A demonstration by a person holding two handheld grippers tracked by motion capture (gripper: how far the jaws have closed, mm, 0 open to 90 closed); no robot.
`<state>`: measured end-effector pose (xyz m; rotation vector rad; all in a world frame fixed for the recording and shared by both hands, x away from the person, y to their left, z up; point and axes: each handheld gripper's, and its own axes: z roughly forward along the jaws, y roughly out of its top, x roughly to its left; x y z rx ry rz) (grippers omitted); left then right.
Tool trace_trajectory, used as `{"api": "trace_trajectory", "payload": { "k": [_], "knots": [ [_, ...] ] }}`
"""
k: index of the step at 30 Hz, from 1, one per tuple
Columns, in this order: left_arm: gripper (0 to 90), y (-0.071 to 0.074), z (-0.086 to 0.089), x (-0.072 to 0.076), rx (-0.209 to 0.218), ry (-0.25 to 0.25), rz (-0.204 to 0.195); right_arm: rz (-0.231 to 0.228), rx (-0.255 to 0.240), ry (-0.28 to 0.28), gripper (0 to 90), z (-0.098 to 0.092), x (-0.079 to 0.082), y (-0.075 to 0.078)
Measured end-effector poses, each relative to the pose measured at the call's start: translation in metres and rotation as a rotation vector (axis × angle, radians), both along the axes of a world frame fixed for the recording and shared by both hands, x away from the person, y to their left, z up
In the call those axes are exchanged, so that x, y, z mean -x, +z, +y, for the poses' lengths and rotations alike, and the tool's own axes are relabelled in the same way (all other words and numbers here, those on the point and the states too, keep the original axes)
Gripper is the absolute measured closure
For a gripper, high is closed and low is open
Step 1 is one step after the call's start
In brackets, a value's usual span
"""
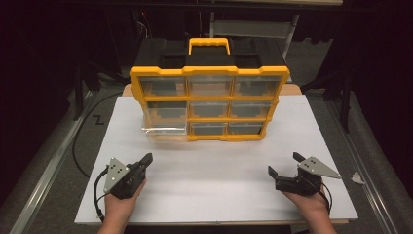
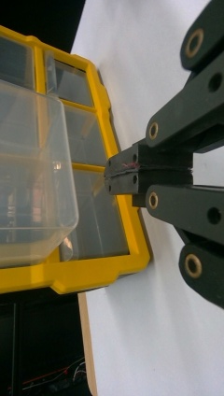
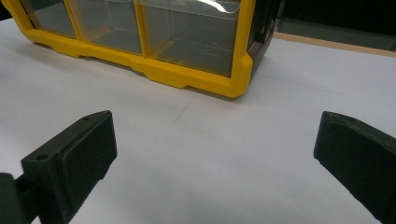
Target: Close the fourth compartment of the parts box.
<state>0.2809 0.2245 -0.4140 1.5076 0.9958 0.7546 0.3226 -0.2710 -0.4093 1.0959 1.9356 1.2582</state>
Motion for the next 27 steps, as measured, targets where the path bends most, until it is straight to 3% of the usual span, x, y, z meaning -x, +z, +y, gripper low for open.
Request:
{"api": "trace_trajectory", "payload": {
  "k": [10,19,27],
  "knots": [
    [89.6,0.006,-0.005,-0.004,-0.011,-0.007,0.006,0.000,0.003,-0.002,0.6,0.000,0.000,-0.001],
    [89.6,0.018,-0.011,-0.006,0.033,-0.015,0.000,-0.002,0.006,-0.007,0.6,-0.001,-0.001,-0.001],
    [89.6,0.028,-0.026,-0.008,0.029,-0.020,-0.019,-0.001,0.006,-0.003,0.6,0.001,-0.001,-0.002]
  ]
}}
